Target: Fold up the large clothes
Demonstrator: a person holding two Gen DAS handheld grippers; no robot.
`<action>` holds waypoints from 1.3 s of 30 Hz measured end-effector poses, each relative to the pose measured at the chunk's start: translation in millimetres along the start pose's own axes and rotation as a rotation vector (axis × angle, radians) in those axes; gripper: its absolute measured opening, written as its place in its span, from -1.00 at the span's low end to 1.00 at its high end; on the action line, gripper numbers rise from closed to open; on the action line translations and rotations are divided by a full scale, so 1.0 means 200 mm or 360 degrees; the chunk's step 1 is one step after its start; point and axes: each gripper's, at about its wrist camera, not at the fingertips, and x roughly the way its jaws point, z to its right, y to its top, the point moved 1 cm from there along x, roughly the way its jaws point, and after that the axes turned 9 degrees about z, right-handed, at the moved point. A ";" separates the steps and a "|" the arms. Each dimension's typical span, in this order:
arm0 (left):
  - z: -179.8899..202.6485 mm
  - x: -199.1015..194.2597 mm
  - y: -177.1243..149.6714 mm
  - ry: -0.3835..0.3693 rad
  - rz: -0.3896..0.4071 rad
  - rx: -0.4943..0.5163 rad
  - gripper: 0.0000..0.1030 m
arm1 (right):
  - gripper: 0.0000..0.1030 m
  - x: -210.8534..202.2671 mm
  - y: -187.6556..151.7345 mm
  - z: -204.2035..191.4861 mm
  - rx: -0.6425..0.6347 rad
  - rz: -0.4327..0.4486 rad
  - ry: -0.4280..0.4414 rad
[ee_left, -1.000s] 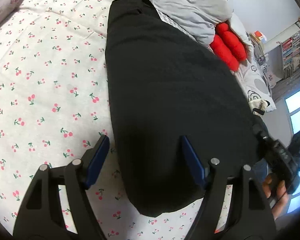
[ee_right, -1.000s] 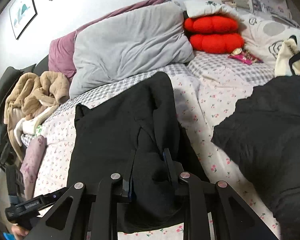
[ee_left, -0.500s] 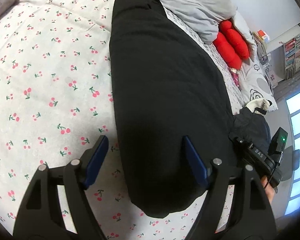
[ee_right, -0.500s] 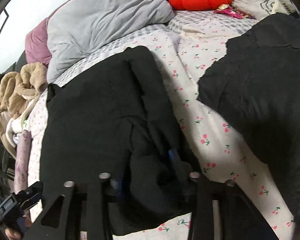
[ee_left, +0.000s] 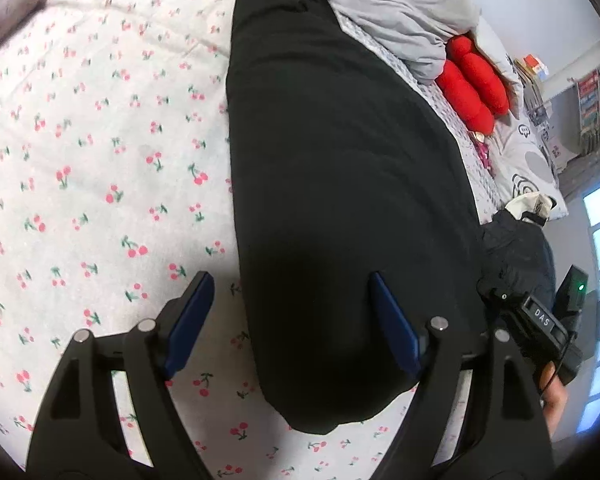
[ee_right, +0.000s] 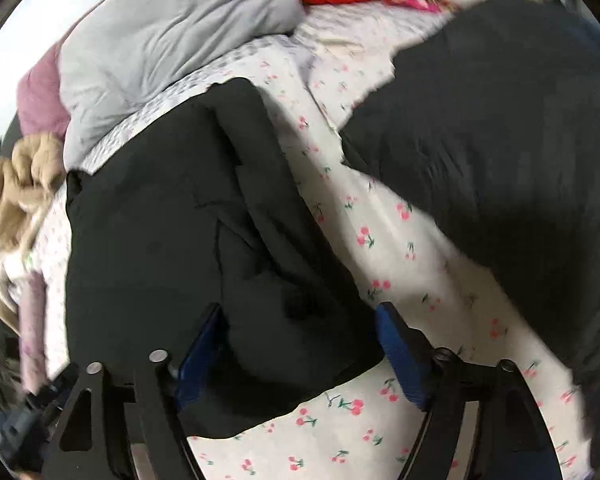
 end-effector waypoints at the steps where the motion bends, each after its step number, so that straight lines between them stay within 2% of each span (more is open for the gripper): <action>1: -0.01 0.00 0.00 -0.0006 -0.0010 -0.0014 0.58 | 0.60 0.01 0.00 0.01 0.0013 -0.0004 0.0005; 5: 0.02 0.01 -0.02 0.0058 0.0022 0.0076 0.58 | 0.66 0.06 -0.04 0.03 0.0042 -0.0045 -0.0024; 7: 0.03 0.02 -0.04 0.0082 0.0051 0.0095 0.58 | 0.67 0.06 -0.05 0.06 0.0126 -0.0054 0.0020; 12: -0.04 0.06 -0.04 -0.0018 -0.0032 -0.0077 0.65 | 0.71 0.08 -0.10 0.17 0.0398 -0.0130 0.0183; 16: -0.09 0.07 -0.07 -0.0072 -0.0087 -0.0250 0.72 | 0.77 0.15 -0.12 0.19 0.0483 -0.0172 0.0248; 20: -0.08 0.09 -0.13 -0.0116 -0.0139 -0.0302 0.89 | 0.79 0.22 -0.14 0.21 0.0600 -0.0221 0.0349; 23: -0.09 0.12 -0.17 -0.0171 -0.0184 -0.0382 0.95 | 0.80 0.23 -0.15 0.20 0.0629 -0.0206 0.0367; 27: -0.07 0.15 -0.20 -0.0229 -0.0228 -0.0393 0.99 | 0.84 0.25 -0.15 0.17 0.0646 -0.0166 0.0357; 30: -0.05 0.16 -0.20 -0.0231 -0.0199 -0.0379 0.99 | 0.86 0.29 -0.14 0.15 0.0635 -0.0138 0.0354; 34: 0.00 0.16 -0.21 -0.0243 -0.0155 -0.0362 0.87 | 0.85 0.30 -0.13 0.15 0.0660 -0.0117 0.0368; 35: 0.01 0.16 -0.21 -0.0244 -0.0147 -0.0361 0.84 | 0.83 0.30 -0.13 0.15 0.0653 -0.0111 0.0363; 39: 0.03 0.17 -0.21 -0.0230 -0.0116 -0.0334 0.78 | 0.44 0.25 -0.12 0.12 0.0615 -0.0058 0.0358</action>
